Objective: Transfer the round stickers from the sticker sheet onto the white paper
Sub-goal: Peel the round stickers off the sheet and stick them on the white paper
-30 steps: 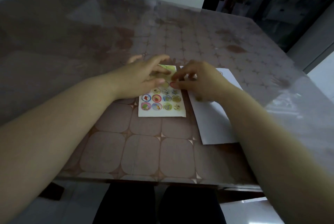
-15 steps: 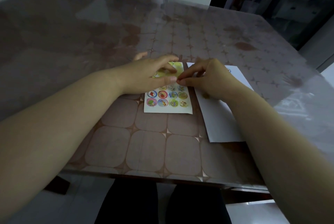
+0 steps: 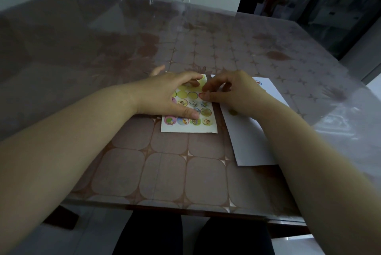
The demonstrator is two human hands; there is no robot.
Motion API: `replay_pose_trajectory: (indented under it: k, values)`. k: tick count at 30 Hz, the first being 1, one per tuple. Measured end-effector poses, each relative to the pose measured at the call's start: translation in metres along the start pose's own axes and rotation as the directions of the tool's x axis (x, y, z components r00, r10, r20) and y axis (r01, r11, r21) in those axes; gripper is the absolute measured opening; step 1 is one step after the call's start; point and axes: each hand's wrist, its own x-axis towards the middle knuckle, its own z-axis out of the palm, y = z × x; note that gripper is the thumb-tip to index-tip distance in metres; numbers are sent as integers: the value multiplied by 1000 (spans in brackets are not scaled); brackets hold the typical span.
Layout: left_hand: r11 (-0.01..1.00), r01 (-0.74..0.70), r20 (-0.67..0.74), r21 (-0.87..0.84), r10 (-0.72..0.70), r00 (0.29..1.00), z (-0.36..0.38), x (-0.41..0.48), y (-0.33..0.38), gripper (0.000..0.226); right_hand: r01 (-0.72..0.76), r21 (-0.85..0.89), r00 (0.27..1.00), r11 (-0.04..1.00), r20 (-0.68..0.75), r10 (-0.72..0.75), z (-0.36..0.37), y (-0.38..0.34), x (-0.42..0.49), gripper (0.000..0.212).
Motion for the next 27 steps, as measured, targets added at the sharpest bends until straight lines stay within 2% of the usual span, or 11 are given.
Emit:
replay_pose_trajectory:
  k: [5,9,13,16,19,22,27]
  values:
    - [1000,-5,1,-26,5,1000,1,-1,3,90,-25,21,999,999,-24,25,1,-1,-3,13]
    - [1000,-10,-6,-26,10,1000,2,-2,2,90,17,-36,999,999,-26,-18,4,1,-4,14]
    - [999,-26,-19,-33,26,999,4,-1,1,93,-11,-8,993,1000,-117,10,-2,1,-8,17]
    - [999,-48,-46,-18,47,998,4,-1,1,97,-48,43,988,998,-146,54,-9,-2,-13,10]
    - [997,-78,-90,-1,78,993,3,0,2,97,-39,130,992,991,-111,53,-9,-9,-15,4]
    - [992,-127,-133,10,128,983,3,1,3,97,-46,251,992,967,-100,73,-7,-11,-17,18]
    - [988,-156,-191,-7,152,970,2,0,5,104,-50,345,993,937,-85,84,-9,-11,-18,19]
